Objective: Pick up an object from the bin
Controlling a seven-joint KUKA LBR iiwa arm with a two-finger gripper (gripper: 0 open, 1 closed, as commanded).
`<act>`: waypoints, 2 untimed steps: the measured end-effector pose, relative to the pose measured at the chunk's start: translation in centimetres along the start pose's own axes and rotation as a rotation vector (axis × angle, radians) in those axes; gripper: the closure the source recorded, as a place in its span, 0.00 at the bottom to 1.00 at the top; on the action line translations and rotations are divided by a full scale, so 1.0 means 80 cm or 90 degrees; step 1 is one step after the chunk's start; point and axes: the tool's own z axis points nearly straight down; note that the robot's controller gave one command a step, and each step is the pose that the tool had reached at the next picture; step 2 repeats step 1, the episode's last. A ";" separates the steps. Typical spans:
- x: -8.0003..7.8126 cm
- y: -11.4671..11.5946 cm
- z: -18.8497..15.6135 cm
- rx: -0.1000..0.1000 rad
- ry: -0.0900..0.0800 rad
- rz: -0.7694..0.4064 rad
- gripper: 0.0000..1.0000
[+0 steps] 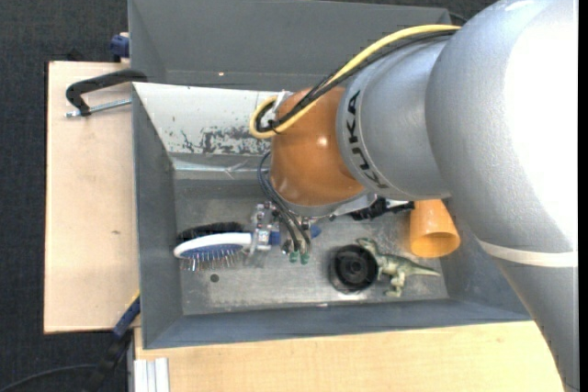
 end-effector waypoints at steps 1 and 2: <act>-0.003 0.002 -0.109 -0.001 -0.004 -0.001 1.00; -0.003 0.002 -0.109 -0.001 -0.004 -0.001 1.00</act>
Offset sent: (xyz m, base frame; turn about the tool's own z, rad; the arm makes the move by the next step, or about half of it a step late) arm -0.0001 -0.0001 0.0825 0.0000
